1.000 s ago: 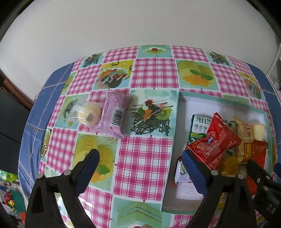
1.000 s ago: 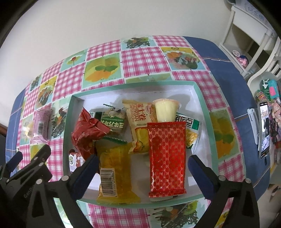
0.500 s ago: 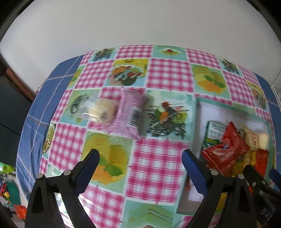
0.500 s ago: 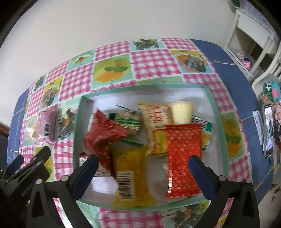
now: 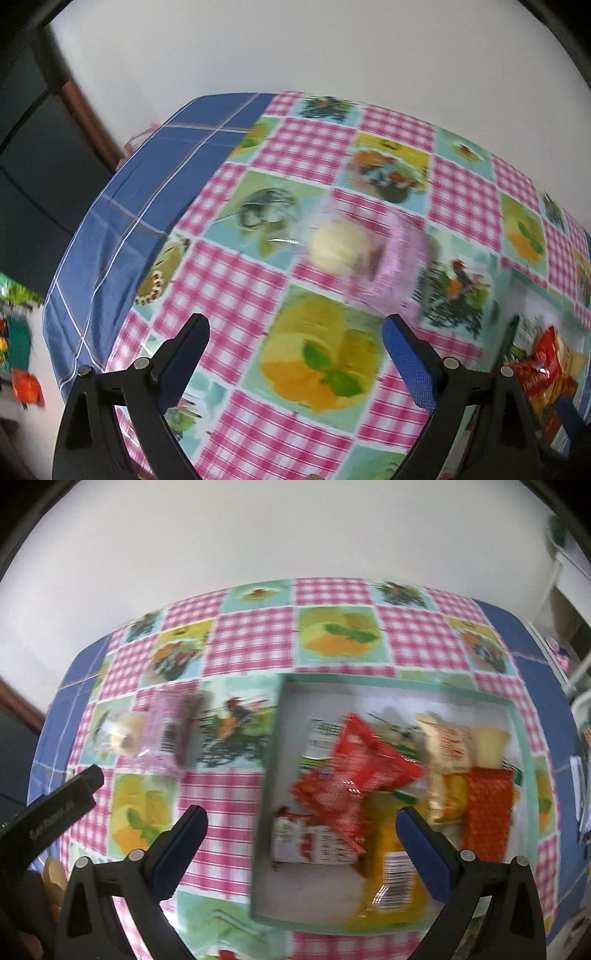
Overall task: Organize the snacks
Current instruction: 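Move both grippers back over the pink packet and clear-wrapped bun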
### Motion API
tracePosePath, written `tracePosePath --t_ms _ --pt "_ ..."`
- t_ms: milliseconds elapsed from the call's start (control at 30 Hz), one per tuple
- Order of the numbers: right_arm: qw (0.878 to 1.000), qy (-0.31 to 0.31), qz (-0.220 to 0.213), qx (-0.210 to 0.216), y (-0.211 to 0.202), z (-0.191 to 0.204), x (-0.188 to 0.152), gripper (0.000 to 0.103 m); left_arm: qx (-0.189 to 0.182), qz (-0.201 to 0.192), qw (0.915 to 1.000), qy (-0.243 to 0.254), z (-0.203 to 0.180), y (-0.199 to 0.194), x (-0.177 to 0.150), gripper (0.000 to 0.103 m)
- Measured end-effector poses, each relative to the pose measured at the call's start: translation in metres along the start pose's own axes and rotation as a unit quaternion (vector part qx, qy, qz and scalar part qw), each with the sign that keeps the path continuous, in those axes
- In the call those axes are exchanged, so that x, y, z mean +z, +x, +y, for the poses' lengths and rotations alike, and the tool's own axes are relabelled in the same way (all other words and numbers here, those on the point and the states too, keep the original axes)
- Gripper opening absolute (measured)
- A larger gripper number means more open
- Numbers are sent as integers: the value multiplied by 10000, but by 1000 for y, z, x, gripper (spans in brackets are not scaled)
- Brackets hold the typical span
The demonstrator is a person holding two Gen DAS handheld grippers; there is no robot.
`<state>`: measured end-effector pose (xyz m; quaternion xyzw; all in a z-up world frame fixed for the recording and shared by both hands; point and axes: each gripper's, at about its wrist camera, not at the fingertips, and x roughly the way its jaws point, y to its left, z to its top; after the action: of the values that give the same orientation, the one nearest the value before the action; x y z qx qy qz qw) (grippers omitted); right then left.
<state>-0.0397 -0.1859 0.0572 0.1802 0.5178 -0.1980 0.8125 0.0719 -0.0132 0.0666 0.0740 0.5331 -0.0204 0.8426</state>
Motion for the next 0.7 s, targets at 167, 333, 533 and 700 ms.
tracePosePath --t_ms 167,333,533,700 --pt "9996 -189 57 181 6 29 -1 103 79 12 9997 -233 26 6 7 95" --pt "9987 -428 134 235 14 55 -4 103 133 44 9989 -442 47 12 11 95" --pt "9974 -596 189 360 20 74 -5 103 77 69 9986 -523 54 16 14 95" --pt "9973 -610 48 404 20 78 3 103 -116 7 9989 -450 47 19 21 95"
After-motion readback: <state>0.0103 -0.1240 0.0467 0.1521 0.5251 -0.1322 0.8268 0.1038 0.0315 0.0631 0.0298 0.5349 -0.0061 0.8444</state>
